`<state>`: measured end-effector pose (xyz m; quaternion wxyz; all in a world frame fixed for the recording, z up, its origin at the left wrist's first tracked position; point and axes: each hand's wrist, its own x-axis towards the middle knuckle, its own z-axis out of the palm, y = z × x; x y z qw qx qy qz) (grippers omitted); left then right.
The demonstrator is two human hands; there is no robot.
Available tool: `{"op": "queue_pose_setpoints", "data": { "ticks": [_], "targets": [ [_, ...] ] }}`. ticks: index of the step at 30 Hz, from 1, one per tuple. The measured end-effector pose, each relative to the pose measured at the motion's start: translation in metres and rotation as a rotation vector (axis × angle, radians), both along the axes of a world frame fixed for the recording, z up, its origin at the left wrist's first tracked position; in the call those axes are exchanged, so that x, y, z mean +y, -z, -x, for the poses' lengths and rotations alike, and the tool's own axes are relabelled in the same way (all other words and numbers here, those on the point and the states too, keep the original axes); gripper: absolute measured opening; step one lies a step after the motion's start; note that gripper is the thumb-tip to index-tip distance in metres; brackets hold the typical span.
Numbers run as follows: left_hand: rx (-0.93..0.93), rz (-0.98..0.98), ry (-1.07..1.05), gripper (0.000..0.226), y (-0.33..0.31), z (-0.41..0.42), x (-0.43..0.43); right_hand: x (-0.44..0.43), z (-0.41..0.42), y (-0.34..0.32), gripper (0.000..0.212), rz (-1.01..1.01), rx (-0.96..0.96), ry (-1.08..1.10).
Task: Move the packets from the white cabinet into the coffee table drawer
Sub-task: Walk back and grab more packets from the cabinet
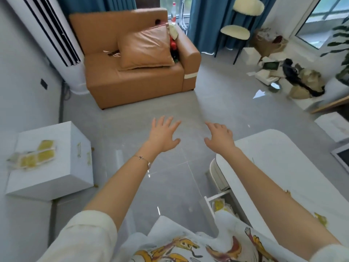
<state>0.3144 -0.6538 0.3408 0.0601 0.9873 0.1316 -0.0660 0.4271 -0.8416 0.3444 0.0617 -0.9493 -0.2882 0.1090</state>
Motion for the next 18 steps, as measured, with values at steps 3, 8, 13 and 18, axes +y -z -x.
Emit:
{"op": "queue_pose_setpoints", "data": {
  "ticks": [3, 8, 13, 18],
  "targets": [
    [0.024, -0.012, -0.089, 0.073, 0.005, 0.014, 0.054, 0.061, -0.005, 0.001, 0.064, -0.020, 0.014, -0.076],
    [0.044, 0.062, -0.290, 0.073, 0.020, 0.033, 0.125, 0.146, -0.012, 0.013, 0.064, -0.033, 0.015, -0.239],
    [0.052, 0.092, -0.447, 0.073, 0.040, 0.029, 0.184, 0.232, -0.025, 0.032, 0.065, -0.006, 0.013, -0.461],
    [0.019, 0.095, -0.640, 0.073, 0.051, 0.013, 0.242, 0.319, -0.041, 0.045, 0.069, 0.011, -0.043, -0.718]
  ]
}}
